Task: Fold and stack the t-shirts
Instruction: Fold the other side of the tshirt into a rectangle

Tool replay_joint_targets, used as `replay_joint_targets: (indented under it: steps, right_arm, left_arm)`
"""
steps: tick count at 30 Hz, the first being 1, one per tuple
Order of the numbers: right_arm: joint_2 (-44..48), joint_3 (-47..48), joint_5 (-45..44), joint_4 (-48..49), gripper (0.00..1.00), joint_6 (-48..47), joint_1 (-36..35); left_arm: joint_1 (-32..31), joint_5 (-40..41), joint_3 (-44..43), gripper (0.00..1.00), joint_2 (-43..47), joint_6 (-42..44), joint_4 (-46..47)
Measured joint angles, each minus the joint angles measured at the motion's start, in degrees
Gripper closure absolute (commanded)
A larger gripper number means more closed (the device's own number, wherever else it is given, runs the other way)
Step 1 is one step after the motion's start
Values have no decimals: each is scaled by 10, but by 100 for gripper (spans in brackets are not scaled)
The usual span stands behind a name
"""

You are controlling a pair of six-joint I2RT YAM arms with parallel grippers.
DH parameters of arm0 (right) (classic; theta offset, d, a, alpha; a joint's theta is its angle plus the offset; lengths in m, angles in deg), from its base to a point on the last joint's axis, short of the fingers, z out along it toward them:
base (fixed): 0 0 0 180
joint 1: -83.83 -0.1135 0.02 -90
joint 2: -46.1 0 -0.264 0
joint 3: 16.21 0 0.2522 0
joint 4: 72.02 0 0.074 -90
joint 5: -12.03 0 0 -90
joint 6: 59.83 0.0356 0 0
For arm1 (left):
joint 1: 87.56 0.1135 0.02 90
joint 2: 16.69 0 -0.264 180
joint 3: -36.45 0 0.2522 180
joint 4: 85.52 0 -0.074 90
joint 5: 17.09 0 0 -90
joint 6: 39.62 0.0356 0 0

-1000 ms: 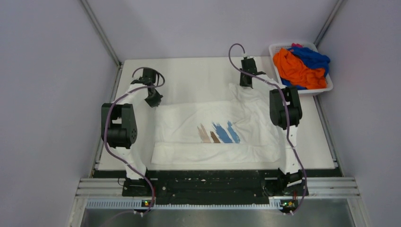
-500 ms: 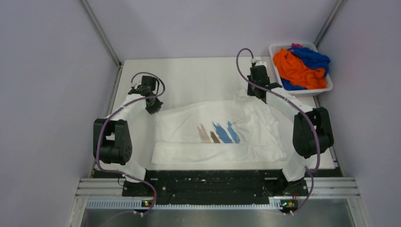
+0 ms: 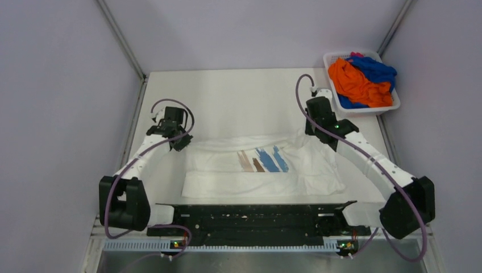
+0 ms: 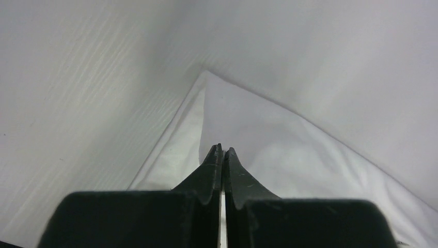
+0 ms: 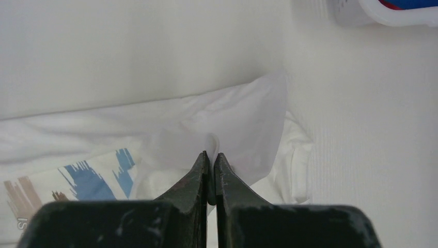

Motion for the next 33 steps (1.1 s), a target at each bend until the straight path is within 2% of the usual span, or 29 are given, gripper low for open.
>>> replay_joint_targets:
  steps: [6, 15, 17, 19, 20, 21, 25, 27, 29, 30, 33]
  right_arm:
    - [89, -22, -1, -53, 100, 37, -19]
    - [158, -108, 3, -134, 100, 86, -24]
    - [174, -134, 7, -140, 97, 101, -24]
    - [185, -162, 14, -152, 84, 127, -24]
    - [186, -169, 18, -159, 77, 138, -24]
    - [186, -177, 25, -166, 73, 150, -24]
    - [187, -197, 54, -198, 62, 194, -24]
    - [190, -201, 63, -221, 51, 212, -24]
    - [201, -201, 67, -242, 21, 226, -24]
    - [211, -200, 67, -250, 9, 230, -24]
    - [242, -184, 61, -276, 2, 235, -24]
  left_arm:
    - [0, 4, 31, 100, 52, -12, -7]
    - [0, 16, 84, 100, 96, -20, -26]
    - [0, 17, 103, 100, 101, -26, -29]
    - [0, 17, 122, 89, 102, -32, -33]
    - [0, 19, 131, 78, 102, -33, -36]
    - [0, 19, 140, 66, 101, -36, -38]
    - [0, 24, 156, 37, 90, -47, -57]
    - [0, 26, 156, 29, 87, -48, -64]
    - [0, 29, 156, 26, 89, -53, -71]
    - [0, 30, 155, 20, 91, -54, -74]
    - [0, 30, 144, 11, 104, -53, -88]
